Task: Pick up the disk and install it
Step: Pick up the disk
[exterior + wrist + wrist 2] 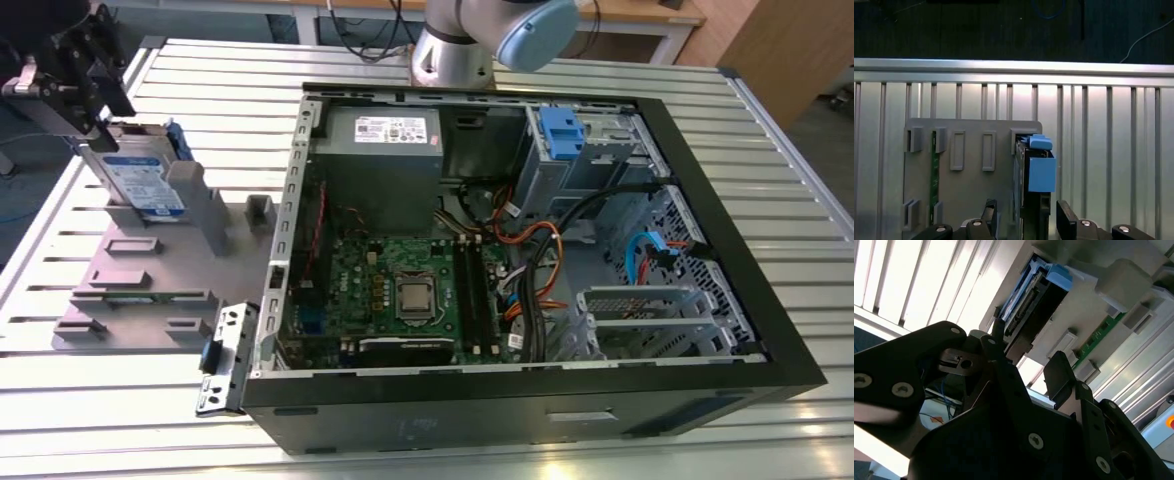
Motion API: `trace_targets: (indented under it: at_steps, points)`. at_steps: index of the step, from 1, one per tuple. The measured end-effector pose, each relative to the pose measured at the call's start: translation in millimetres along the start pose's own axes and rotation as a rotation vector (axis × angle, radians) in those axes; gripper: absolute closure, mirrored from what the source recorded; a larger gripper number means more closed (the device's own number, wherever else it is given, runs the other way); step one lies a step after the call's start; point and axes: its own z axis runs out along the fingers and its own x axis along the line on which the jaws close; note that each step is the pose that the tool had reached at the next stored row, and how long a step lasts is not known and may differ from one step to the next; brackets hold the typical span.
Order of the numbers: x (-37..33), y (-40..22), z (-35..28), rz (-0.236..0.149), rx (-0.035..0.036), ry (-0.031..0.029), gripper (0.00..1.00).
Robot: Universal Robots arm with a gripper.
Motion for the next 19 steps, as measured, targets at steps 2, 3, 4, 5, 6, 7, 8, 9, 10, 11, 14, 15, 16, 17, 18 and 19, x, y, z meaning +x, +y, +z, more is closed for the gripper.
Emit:
trace_targets:
  at_steps: [2,3,4,5,6,7,8,9,10,11,14,15,16,17,18,19]
  points:
    - [-1.2,1.1,0.4,0.000,-0.0002,-0.0001,0.41]
    - [-1.9,1.9,0.8,0.000,-0.0001,-0.0004,0.41]
    - [-2.5,2.9,1.1,0.000,-0.0001,-0.0005,0.41]
    - [-2.8,4.0,1.4,0.000,-0.0001,-0.0006,0.41]
    - [-3.1,5.2,1.8,0.000,-0.0001,-0.0007,0.41]
    - [-3.2,6.8,2.2,0.000,-0.0001,-0.0007,0.41]
    - [-3.4,8.1,2.5,0.000,-0.0001,-0.0007,0.41]
    - [-3.5,9.1,2.9,0.000,-0.0001,-0.0007,0.41]
    - [-3.5,9.8,3.3,0.000,-0.0001,-0.0007,0.41]
    - [-3.5,10.4,3.8,0.000,0.0000,-0.0007,0.41]
    - [-3.7,12.8,5.2,0.000,-0.0001,-0.0007,0.41]
    - [-3.8,13.7,5.7,0.000,-0.0001,-0.0007,0.41]
    - [-3.9,14.3,6.4,0.000,0.0002,-0.0008,0.41]
    - [-3.9,14.7,7.0,0.000,0.0001,-0.0008,0.41]
    - [-4.0,15.4,7.7,0.000,-0.0001,-0.0007,0.41]
    - [-4.1,15.9,8.4,0.000,-0.0001,-0.0007,0.41]
